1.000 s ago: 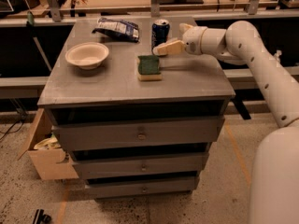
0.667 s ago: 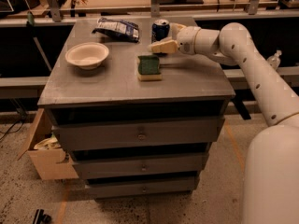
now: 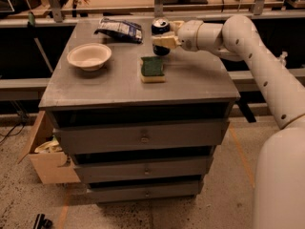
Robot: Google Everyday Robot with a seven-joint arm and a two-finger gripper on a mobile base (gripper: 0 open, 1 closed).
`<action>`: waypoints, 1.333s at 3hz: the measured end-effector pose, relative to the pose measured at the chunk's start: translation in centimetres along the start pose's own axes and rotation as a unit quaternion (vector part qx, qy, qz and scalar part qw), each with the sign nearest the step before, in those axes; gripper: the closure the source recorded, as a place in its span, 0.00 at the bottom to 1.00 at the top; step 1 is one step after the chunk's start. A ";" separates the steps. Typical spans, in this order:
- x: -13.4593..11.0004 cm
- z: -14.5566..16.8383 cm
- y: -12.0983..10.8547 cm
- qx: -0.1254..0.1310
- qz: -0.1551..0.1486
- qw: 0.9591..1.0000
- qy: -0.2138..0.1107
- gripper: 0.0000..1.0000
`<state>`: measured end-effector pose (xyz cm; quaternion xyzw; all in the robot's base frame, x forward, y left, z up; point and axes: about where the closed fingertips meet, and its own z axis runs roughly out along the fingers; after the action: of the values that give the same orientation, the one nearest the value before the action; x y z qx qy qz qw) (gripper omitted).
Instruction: Knock pepsi can over
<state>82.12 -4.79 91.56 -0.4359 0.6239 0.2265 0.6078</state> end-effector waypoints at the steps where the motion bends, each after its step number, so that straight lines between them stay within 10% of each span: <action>1: -2.1 -1.0 0.3 -0.001 -0.078 0.994 0.077 0.86; 4: 2.8 -3.0 -1.5 -0.077 -0.169 0.920 0.345 1.00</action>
Offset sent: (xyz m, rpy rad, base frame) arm -0.0105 -0.0575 0.0186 -0.8347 0.0573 0.0296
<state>81.95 -8.77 89.72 -0.6315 0.6925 0.0030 0.3488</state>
